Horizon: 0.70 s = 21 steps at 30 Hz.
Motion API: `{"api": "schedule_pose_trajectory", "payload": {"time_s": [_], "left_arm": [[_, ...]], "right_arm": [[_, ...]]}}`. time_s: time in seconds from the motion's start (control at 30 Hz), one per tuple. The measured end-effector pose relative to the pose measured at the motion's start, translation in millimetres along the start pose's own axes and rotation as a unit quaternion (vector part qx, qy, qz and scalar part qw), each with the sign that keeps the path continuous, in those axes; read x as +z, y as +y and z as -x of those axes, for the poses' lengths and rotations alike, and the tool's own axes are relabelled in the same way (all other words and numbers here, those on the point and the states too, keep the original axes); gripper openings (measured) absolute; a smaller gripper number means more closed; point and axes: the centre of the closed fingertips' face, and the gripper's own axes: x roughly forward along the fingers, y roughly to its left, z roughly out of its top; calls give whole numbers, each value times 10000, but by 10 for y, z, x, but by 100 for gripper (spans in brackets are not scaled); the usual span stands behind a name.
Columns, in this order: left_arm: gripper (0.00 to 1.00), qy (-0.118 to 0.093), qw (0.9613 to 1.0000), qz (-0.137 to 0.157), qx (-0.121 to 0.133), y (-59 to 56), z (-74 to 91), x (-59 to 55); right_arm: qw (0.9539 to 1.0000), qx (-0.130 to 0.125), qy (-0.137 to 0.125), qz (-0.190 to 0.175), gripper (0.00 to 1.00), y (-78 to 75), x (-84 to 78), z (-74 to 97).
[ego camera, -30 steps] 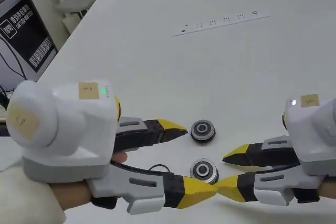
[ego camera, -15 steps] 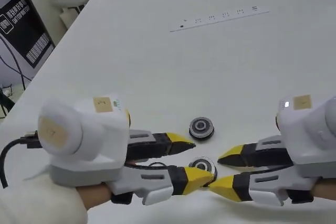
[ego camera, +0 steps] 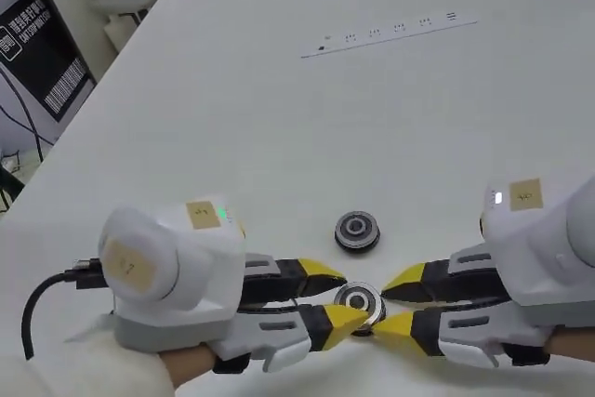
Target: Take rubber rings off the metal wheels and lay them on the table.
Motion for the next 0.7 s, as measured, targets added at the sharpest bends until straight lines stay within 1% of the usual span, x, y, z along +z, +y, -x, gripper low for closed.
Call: {"api": "schedule_pose_trajectory", "payload": {"time_s": [0.03,0.07,0.1,0.17,0.2,0.23,0.27,0.3,0.33,0.47,0.53,0.7], "left_arm": [[21,20,10000,-14,-8,-4,-7,-12],[20,-24,10000,-87,6,-7,4,-3],[19,22,10000,-62,-7,-14,8,-19],[17,15,9999,-170,17,-1,5,-11],[17,3,9994,-336,-20,-15,5,-11],[16,34,9983,-579,-47,-21,4,-14],[16,66,9969,-780,-14,-21,4,-23],[14,65,9966,-818,-35,-40,0,-19],[14,69,9977,-669,-7,-40,2,-29],[14,34,9981,-608,-29,-13,7,-24],[14,25,9982,-595,-27,-4,6,-24],[14,-18,9984,-563,-15,36,3,-25]], "right_arm": [[10000,-3,3,23,18,0,0,1],[10000,-6,10,41,17,3,-3,3],[10000,-9,16,57,17,1,-3,2],[9999,-15,28,107,17,3,-6,3],[9999,-28,40,145,16,6,-8,5],[9998,-37,55,187,15,5,-9,2],[9995,-58,91,308,14,9,-17,4],[9992,-36,107,376,13,21,-22,-1],[9991,-60,108,395,13,23,-22,-1],[9990,-58,123,425,14,16,-22,-2],[9986,-69,131,510,16,23,-14,-18],[9982,-89,211,560,17,15,-4,-42]]}}
